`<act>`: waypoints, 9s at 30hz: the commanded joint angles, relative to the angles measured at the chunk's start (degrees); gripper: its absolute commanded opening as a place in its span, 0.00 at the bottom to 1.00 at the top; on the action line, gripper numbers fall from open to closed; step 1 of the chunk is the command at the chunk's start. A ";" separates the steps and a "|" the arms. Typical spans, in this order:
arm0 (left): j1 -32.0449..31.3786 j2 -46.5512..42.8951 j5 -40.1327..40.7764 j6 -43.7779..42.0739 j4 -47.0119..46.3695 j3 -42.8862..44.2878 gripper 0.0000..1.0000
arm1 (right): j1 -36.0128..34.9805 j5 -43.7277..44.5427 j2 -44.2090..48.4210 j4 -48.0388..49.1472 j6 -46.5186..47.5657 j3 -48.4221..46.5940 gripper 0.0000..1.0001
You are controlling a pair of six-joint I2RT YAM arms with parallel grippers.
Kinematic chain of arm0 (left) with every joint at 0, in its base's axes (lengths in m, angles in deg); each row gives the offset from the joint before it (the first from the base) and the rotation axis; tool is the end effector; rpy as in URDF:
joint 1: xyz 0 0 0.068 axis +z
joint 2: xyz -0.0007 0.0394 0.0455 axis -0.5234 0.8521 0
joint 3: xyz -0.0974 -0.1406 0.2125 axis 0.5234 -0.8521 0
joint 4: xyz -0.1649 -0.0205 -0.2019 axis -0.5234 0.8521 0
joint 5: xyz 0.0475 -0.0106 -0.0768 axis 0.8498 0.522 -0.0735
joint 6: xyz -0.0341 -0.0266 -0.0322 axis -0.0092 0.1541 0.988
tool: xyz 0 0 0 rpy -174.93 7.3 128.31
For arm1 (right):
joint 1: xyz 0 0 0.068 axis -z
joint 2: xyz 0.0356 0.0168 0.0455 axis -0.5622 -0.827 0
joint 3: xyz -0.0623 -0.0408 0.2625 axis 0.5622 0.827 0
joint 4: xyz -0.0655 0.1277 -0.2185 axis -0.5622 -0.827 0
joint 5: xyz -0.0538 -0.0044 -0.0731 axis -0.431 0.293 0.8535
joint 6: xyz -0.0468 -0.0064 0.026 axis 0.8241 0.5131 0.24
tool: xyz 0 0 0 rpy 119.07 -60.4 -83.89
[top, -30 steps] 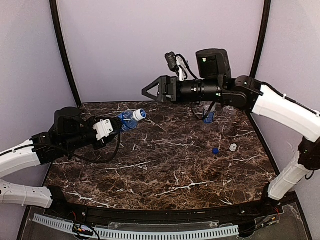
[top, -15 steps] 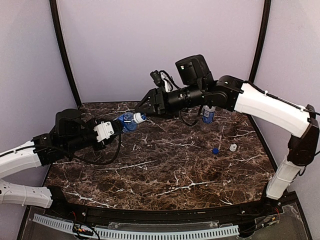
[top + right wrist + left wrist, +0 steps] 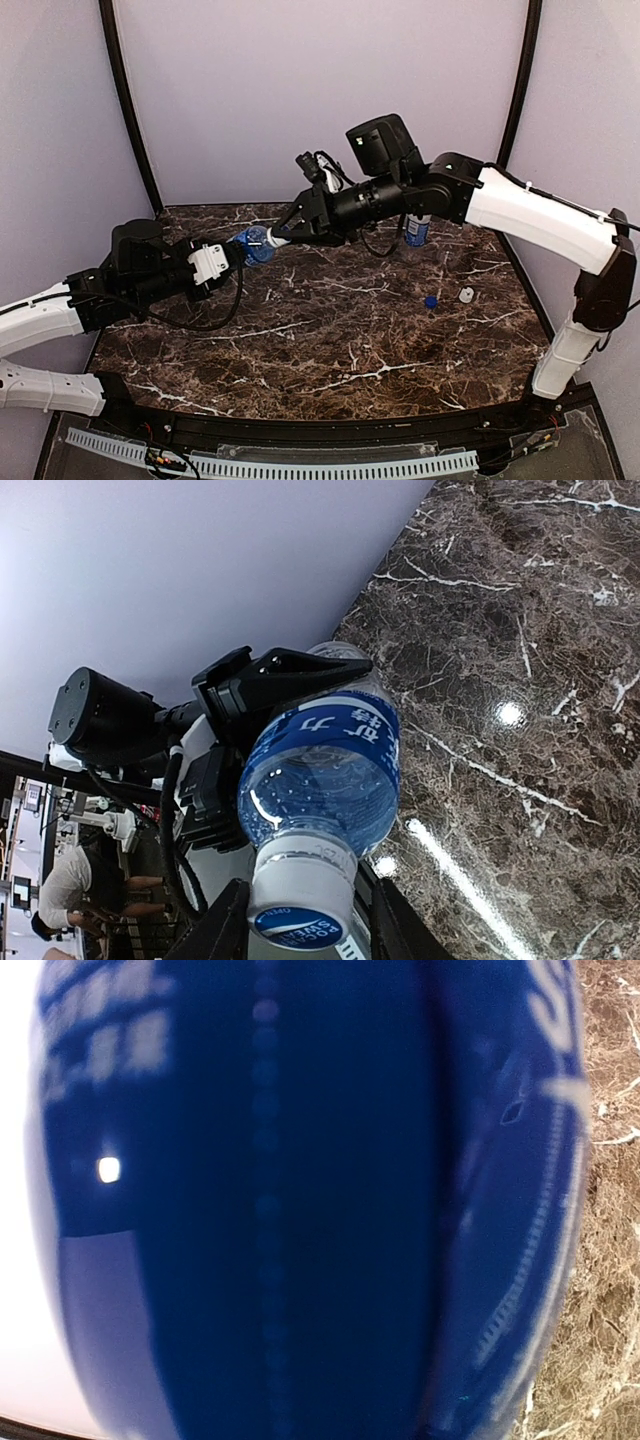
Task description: Unscrew the bottle caps
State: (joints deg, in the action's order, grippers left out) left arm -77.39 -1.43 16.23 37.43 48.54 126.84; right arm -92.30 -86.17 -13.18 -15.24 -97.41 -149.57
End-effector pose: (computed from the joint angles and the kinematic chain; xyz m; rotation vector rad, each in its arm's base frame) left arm 0.1544 -0.1513 0.3010 1.2405 1.3361 0.1412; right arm 0.1932 0.3374 0.3978 -0.6135 2.2892 1.4128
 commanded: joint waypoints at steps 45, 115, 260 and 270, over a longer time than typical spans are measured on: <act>-0.06 -2.34 -32.29 -7.47 35.20 3.00 0.22 | -30.22 50.81 13.64 14.73 129.15 20.98 0.00; 20.79 -36.20 -35.31 44.64 -1.77 -25.96 0.28 | 9.59 33.78 -19.96 -24.45 32.09 -10.09 0.86; 30.58 -37.68 -34.05 48.29 -5.65 -28.40 0.99 | 19.38 40.06 5.01 30.54 39.50 21.97 0.96; 35.58 -37.79 -18.77 45.69 -3.20 -27.68 0.99 | 34.17 43.12 32.69 18.36 27.53 49.12 0.96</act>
State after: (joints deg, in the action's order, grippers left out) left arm -44.18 -38.92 -9.87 84.86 43.42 99.17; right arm -62.70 -44.54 10.60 10.53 -63.99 -110.40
